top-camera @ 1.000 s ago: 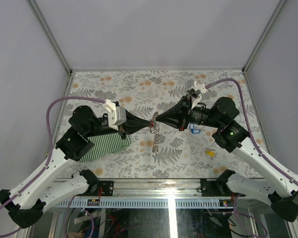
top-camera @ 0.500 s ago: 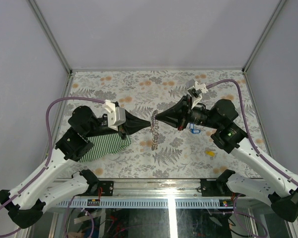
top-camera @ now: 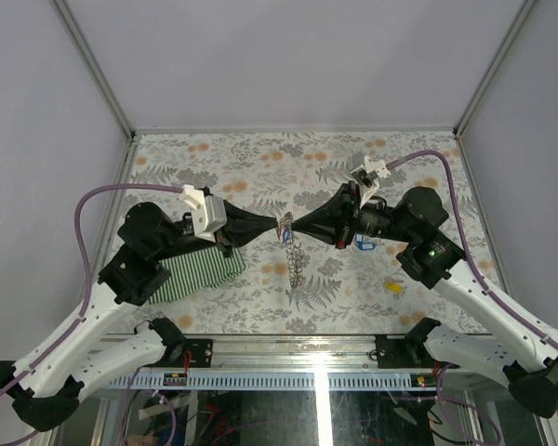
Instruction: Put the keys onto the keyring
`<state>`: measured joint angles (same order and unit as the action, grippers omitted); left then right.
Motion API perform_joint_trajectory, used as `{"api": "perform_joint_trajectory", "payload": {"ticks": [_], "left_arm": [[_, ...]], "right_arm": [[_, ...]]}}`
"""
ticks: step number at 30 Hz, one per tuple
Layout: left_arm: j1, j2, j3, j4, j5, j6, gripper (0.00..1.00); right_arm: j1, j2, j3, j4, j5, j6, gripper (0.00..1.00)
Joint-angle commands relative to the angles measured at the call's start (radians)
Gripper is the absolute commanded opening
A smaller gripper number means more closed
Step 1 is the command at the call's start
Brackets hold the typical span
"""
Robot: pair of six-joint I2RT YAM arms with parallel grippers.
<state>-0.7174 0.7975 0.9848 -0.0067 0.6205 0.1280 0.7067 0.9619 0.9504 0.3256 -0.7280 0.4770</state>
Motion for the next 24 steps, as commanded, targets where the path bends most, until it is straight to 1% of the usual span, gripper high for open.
{"api": "perform_joint_trajectory", "payload": {"ticks": [1, 10, 24], "left_arm": [[0.000, 0.011, 0.011, 0.062, -0.002, -0.011, 0.00], [0.000, 0.034, 0.018, 0.062, 0.025, -0.012, 0.00], [-0.001, 0.043, 0.024, 0.060, 0.074, -0.013, 0.00]], "right_arm": [[-0.004, 0.005, 0.047, 0.065, -0.042, -0.004, 0.00], [-0.004, 0.009, 0.042, 0.087, -0.055, 0.010, 0.00], [-0.004, 0.009, 0.044, 0.060, 0.008, 0.006, 0.00]]}}
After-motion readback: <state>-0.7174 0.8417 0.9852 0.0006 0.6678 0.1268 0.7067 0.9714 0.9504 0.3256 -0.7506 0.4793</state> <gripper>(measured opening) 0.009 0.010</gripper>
